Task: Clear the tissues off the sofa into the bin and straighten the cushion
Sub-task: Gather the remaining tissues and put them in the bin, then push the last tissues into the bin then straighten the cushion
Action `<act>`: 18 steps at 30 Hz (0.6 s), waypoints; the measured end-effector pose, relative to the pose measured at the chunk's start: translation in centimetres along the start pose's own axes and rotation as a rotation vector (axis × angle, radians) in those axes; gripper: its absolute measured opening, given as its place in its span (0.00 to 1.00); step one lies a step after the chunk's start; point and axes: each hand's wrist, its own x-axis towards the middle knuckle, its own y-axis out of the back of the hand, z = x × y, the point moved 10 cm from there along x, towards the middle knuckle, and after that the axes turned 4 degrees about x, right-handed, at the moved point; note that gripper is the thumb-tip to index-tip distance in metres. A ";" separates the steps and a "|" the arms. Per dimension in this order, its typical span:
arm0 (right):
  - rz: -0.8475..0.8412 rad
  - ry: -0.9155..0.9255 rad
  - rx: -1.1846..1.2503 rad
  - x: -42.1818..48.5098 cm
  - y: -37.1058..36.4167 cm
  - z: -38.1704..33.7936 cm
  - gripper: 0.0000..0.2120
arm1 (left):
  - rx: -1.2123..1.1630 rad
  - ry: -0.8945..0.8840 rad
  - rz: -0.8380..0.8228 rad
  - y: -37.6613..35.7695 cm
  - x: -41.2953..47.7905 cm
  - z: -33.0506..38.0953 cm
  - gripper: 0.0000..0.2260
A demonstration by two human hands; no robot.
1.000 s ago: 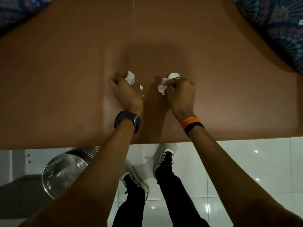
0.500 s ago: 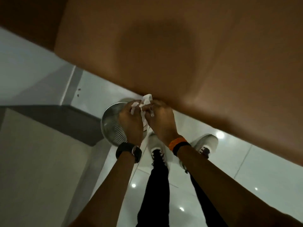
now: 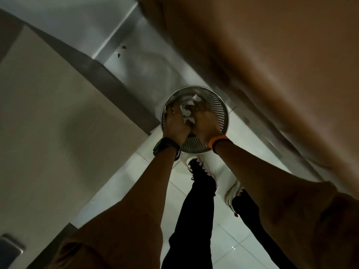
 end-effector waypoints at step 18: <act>0.370 0.212 -0.169 -4.7 14.5 -3.7 0.17 | 0.346 -0.342 0.215 9.6 -6.1 10.1 0.34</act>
